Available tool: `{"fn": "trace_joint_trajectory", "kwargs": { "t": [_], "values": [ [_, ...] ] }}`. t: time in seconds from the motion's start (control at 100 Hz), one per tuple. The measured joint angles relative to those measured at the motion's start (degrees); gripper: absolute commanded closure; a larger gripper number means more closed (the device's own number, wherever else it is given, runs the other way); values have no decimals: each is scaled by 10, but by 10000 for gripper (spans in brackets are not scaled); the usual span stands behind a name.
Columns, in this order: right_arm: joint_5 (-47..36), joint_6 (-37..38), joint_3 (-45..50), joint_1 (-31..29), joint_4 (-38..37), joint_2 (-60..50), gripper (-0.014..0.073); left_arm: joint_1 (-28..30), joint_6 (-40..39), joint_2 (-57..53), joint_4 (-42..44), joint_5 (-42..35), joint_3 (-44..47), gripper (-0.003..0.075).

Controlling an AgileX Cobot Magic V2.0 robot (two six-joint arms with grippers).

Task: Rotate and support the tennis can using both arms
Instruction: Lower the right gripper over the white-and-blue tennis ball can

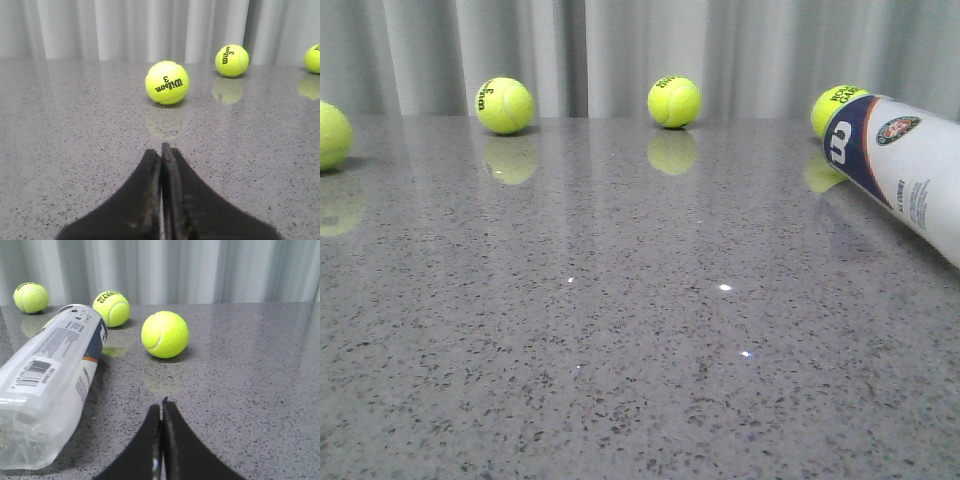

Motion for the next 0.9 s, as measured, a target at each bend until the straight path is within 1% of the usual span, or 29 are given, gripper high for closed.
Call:
{"fn": "trace_joint_trajectory", "kwargs": {
  "t": [0.66,0.77,0.9],
  "values": [
    [0,0,0,0,0,0,659,0,0,0,0,0,0,741],
    [31,0,-21,0,0,0,659,0,0,0,0,0,0,741],
    [110,0,-91,0,0,1,659,0,0,0,0,0,0,741]
  ]
}}
